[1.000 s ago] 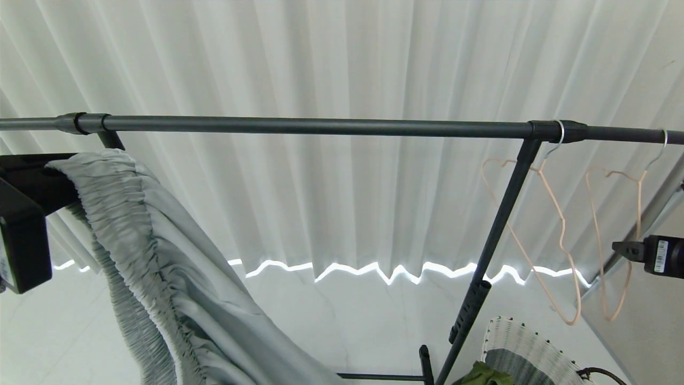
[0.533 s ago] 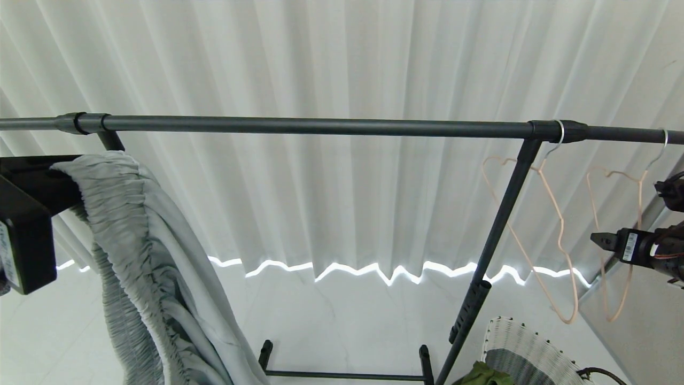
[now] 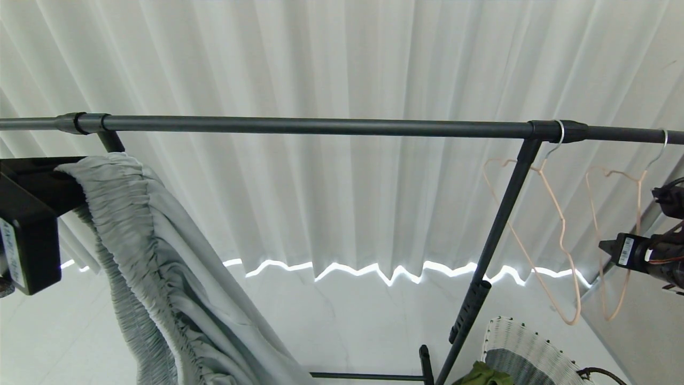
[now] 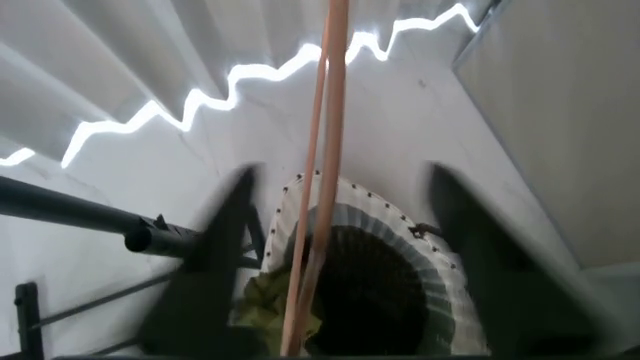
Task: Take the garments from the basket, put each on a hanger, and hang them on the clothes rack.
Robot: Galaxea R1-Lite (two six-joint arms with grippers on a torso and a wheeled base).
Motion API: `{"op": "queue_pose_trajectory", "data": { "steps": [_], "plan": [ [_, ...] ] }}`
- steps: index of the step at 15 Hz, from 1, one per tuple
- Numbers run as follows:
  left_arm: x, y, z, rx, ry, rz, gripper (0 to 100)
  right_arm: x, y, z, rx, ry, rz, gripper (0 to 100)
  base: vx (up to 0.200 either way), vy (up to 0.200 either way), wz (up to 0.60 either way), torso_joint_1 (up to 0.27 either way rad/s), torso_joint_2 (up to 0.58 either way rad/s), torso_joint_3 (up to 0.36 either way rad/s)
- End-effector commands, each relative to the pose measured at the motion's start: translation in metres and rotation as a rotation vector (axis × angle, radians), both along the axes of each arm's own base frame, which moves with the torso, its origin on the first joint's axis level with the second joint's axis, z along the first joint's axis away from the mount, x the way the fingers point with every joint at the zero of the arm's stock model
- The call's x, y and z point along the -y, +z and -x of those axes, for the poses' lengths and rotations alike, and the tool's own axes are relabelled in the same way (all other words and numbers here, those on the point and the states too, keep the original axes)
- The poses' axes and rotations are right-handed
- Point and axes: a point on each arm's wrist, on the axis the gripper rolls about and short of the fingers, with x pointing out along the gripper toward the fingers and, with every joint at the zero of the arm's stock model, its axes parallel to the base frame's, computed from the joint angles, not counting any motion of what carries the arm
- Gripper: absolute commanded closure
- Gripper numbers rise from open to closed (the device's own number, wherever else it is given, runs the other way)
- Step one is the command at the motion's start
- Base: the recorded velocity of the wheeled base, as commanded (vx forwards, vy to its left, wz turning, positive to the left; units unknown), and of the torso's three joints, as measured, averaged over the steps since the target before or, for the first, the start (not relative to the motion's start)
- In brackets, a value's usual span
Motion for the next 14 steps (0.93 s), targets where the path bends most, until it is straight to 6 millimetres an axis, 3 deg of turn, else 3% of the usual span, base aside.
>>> {"op": "queue_pose_trajectory", "data": {
  "steps": [1, 6, 14],
  "plan": [
    [0.0, 0.0, 0.0, 0.001, 0.001, 0.002, 100, 0.0, -0.001, 0.002, -0.005, -0.001, 0.001, 100, 0.0, 0.0, 0.0, 0.0, 0.0, 0.0],
    [0.0, 0.001, 0.0, 0.002, -0.001, 0.003, 100, 0.0, 0.002, 0.004, 0.007, 0.0, 0.003, 100, 0.0, 0.0, 0.0, 0.0, 0.0, 0.0],
    [0.0, 0.0, 0.0, 0.0, -0.001, 0.001, 100, -0.003, 0.029, 0.028, 0.112, 0.062, 0.055, 100, 0.0, 0.0, 0.0, 0.0, 0.0, 0.0]
  ]
}}
